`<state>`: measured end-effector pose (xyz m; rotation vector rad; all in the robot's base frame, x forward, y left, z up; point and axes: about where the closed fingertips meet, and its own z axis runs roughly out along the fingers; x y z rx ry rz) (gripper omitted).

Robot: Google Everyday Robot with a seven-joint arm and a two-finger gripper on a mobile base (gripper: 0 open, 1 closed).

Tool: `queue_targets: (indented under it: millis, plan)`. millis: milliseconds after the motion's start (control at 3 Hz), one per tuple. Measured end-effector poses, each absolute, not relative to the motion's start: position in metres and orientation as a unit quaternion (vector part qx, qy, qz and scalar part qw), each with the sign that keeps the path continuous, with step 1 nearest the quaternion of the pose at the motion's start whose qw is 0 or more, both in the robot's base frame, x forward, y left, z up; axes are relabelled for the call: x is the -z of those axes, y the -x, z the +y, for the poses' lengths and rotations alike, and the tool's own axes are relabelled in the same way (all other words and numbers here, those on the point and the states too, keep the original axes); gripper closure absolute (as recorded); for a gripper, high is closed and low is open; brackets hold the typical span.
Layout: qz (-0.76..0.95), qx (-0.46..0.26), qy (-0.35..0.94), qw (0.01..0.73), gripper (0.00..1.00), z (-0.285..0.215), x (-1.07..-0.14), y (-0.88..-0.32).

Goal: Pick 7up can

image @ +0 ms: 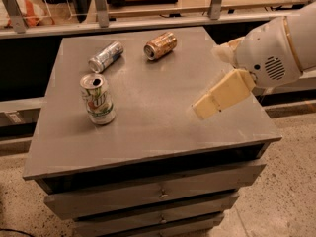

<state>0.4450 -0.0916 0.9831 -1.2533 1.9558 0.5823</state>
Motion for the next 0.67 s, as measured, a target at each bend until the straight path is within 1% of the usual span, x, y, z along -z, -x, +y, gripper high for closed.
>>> queue_targets:
  millis: [333, 667]
  plan:
    - [0.750, -0.231, 0.503, 0.361, 0.00, -0.084, -0.976, -0.450]
    - [0.713, -0.257, 0.549, 0.351, 0.00, -0.057, -0.946, -0.465]
